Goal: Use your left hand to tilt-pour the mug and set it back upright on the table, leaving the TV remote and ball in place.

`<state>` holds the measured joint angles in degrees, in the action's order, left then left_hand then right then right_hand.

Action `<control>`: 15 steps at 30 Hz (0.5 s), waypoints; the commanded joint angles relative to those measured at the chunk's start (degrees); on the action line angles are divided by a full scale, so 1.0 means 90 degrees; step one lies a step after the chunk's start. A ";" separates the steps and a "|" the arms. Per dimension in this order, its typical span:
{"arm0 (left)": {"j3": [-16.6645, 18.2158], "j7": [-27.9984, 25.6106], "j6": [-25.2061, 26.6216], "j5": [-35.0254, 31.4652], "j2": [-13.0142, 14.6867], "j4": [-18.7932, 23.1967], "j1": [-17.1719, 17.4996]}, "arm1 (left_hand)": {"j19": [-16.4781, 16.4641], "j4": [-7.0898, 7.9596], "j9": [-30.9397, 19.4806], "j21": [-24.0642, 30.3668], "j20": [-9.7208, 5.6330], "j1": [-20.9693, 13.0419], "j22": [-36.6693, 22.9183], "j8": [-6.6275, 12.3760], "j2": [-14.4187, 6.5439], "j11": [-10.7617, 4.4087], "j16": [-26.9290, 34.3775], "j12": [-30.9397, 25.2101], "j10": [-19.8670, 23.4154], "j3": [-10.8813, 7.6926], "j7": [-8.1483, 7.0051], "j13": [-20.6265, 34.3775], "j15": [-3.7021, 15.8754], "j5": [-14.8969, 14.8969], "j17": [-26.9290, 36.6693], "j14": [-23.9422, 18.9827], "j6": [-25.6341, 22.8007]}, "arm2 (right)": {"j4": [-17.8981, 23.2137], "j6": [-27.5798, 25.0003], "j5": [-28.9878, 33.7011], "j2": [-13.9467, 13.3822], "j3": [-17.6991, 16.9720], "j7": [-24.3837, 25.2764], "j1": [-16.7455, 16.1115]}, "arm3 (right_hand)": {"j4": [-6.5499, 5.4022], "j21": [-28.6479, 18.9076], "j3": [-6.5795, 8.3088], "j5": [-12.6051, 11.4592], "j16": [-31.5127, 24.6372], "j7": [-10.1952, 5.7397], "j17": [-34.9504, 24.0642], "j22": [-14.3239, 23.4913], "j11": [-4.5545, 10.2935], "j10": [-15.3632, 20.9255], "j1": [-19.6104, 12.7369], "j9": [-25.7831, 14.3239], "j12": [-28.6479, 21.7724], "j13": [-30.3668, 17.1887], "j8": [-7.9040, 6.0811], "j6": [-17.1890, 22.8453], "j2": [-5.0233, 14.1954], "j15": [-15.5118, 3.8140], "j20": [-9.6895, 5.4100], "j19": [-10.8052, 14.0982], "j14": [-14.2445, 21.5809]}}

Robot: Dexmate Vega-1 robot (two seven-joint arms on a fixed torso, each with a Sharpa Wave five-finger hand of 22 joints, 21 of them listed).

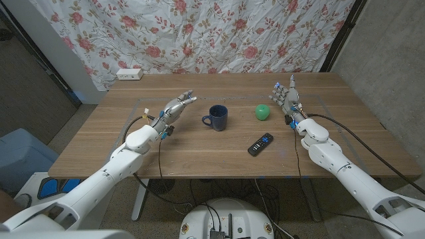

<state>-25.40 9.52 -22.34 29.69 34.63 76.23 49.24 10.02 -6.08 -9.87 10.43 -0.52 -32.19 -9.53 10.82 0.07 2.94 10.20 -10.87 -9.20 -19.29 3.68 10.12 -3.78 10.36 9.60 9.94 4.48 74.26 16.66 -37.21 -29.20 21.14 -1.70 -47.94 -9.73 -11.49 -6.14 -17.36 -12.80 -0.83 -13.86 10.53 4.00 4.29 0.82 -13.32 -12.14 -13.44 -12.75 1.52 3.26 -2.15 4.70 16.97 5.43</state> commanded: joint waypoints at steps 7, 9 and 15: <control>0.0232 -0.0025 -0.0206 0.0487 -0.0530 -0.0926 -0.0356 | 0.0086 0.0138 -0.0011 0.0071 0.0003 0.0290 -0.0017 0.0063 -0.0149 -0.0085 0.0069 -0.0073 0.0147 0.0027 -0.0015 0.0006 0.0065 -0.0026 0.0018 0.0051 -0.0210 | -0.0001 -0.0002 -0.0001 -0.0001 0.0001 0.0000 -0.0001 | -0.0017 -0.0056 -0.0034 -0.0043 -0.0052 -0.0012 -0.0014 0.0010 0.0028 0.0026 -0.0035 -0.0014 -0.0010 -0.0016 -0.0003 0.0047 0.0371 -0.0028 0.0002 0.0015 0.0050; 0.0303 -0.0327 -0.0164 0.0482 -0.0568 -0.0824 -0.0260 | 0.0046 0.0152 -0.0011 0.0078 0.0009 0.0350 -0.0017 0.0076 -0.0197 -0.0104 0.0077 -0.0088 0.0210 0.0031 -0.0026 0.0003 0.0073 -0.0022 0.0015 -0.0008 -0.0292 | -0.0002 -0.0001 -0.0002 -0.0002 0.0000 -0.0001 -0.0001 | -0.0017 -0.0055 -0.0034 -0.0043 -0.0051 -0.0013 -0.0014 0.0010 0.0026 0.0021 -0.0036 -0.0014 -0.0008 -0.0016 -0.0002 0.0045 0.0371 -0.0029 0.0003 0.0012 0.0048; 0.0376 -0.0487 -0.0154 0.0580 -0.0657 -0.0811 -0.0181 | -0.0185 0.0148 -0.0007 0.0119 0.0017 0.0505 -0.0013 0.0100 -0.0353 -0.0196 0.0092 -0.0129 0.0451 0.0020 -0.0033 -0.0003 0.0143 -0.0007 0.0005 -0.0238 -0.0571 | -0.0003 0.0000 -0.0001 -0.0002 0.0000 -0.0002 -0.0001 | -0.0017 -0.0055 -0.0034 -0.0044 -0.0052 -0.0008 -0.0014 0.0010 0.0018 0.0022 -0.0036 -0.0014 -0.0009 -0.0016 -0.0002 0.0045 0.0374 -0.0025 0.0002 0.0012 0.0049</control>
<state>-23.39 8.50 -23.49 33.46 30.74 70.23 47.04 8.77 -4.99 -9.87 11.31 -0.31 -28.16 -9.53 11.48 -2.92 1.22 10.87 -11.71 -5.62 -19.00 3.29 10.12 -2.58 10.14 9.61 8.25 -0.03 74.26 16.66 -37.22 -29.21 21.14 -1.70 -47.95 -9.72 -11.49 -6.14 -17.36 -12.80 -0.83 -13.86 10.53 3.99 4.29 0.82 -13.32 -12.14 -13.44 -12.75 1.52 3.26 -2.15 4.70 16.97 5.43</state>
